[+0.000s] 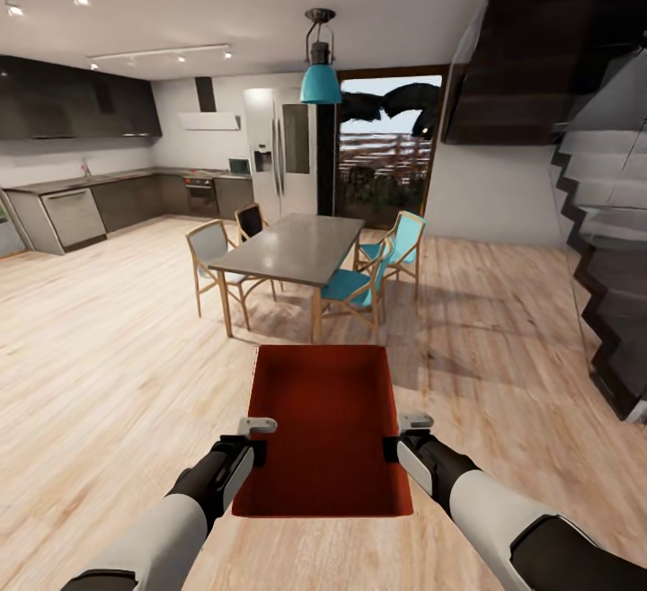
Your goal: Move the two storage containers from the living room to the garage. In the garage, place one container on the floor and stack the other container on top of it (either order is fine).
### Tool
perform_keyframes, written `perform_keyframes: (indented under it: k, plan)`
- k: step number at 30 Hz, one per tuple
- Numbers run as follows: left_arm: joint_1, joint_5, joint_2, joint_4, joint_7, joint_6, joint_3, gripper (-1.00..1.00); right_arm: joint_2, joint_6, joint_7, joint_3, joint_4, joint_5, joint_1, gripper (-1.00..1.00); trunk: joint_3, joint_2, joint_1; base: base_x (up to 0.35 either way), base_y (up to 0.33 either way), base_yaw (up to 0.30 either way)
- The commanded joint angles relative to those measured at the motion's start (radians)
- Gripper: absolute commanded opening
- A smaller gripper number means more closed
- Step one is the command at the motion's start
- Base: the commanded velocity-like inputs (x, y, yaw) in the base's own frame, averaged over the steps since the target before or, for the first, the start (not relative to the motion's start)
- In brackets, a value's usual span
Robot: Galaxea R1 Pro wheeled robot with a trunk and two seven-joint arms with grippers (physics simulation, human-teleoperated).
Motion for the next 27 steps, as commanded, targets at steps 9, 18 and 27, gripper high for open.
perform_keyframes:
  k: [9,18,27]
  plan:
    - [0.000,-0.013,0.012,0.029,0.008,0.052,-0.013,-1.00,-0.001,0.001,-0.007,0.041,-0.020,-0.023,-0.002,-1.00,-0.002,-0.002,0.001,0.000,0.000,-0.288]
    - [0.000,-0.013,0.012,0.029,0.008,0.052,-0.013,-1.00,-0.001,0.001,-0.007,0.041,-0.020,-0.023,-0.002,-1.00,-0.002,-0.002,0.001,0.000,0.000,-0.288]
    - [0.000,-0.013,0.012,0.029,0.008,0.052,-0.013,-1.00,-0.001,0.001,-0.007,0.041,-0.020,-0.023,-0.002,-1.00,-0.002,-0.002,0.001,0.000,0.000,-0.288]
